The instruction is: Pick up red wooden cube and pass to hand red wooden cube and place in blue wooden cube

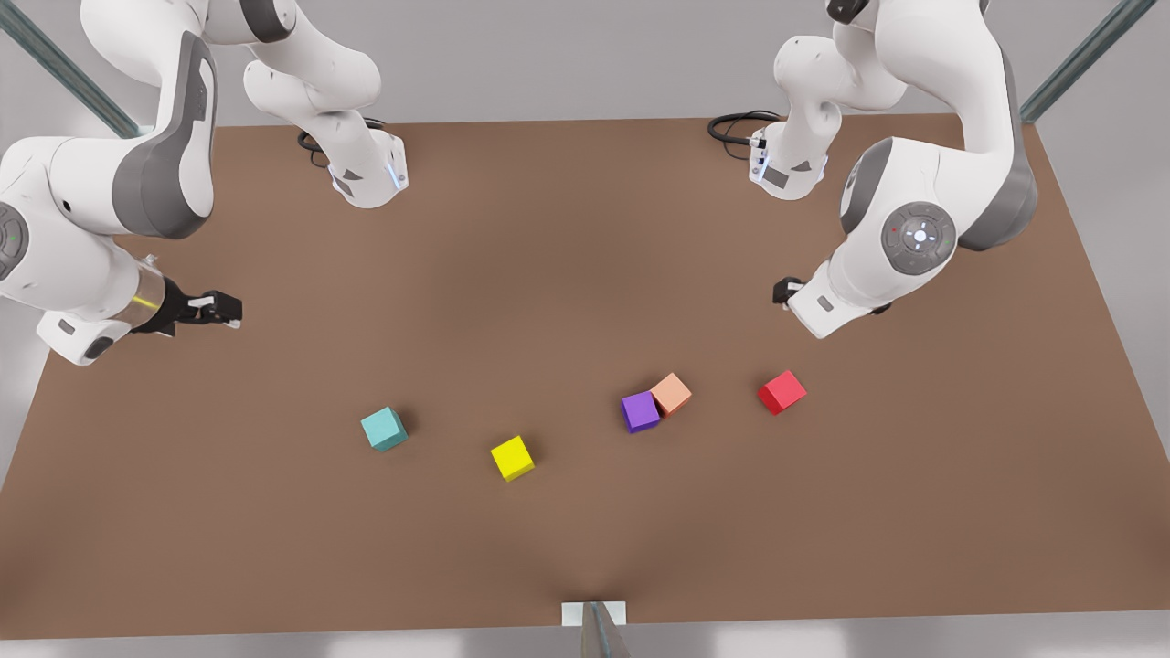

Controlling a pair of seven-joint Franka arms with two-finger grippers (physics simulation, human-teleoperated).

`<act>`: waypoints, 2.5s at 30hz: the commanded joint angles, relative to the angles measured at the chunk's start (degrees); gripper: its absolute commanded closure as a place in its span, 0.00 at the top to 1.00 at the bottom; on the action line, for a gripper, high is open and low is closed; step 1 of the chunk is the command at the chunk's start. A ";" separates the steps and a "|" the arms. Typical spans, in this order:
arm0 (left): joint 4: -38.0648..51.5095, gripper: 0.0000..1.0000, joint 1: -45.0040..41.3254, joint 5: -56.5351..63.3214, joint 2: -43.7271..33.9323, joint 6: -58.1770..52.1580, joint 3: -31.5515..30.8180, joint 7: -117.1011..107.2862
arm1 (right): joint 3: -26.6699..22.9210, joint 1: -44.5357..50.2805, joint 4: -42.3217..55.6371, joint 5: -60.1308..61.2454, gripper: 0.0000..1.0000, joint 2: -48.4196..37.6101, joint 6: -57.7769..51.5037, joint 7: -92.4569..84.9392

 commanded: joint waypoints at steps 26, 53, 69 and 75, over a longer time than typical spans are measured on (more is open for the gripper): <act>-21.60 1.00 5.49 -11.62 17.25 43.69 5.06 -31.22 | 0.07 0.28 0.03 0.06 1.00 0.99 0.05 -2.94; -26.08 1.00 4.26 -11.89 21.47 49.85 4.88 -30.95 | 0.33 0.54 -0.59 -0.38 1.00 1.08 -0.31 -2.94; 7.93 0.66 8.21 -30.25 22.70 9.86 -13.03 -11.64 | 0.94 -1.39 -1.38 50.12 1.00 24.79 -4.35 -32.36; 8.37 0.65 7.42 -43.87 32.27 23.92 -22.71 5.94 | 2.53 3.52 2.13 70.55 1.00 34.39 9.79 -67.77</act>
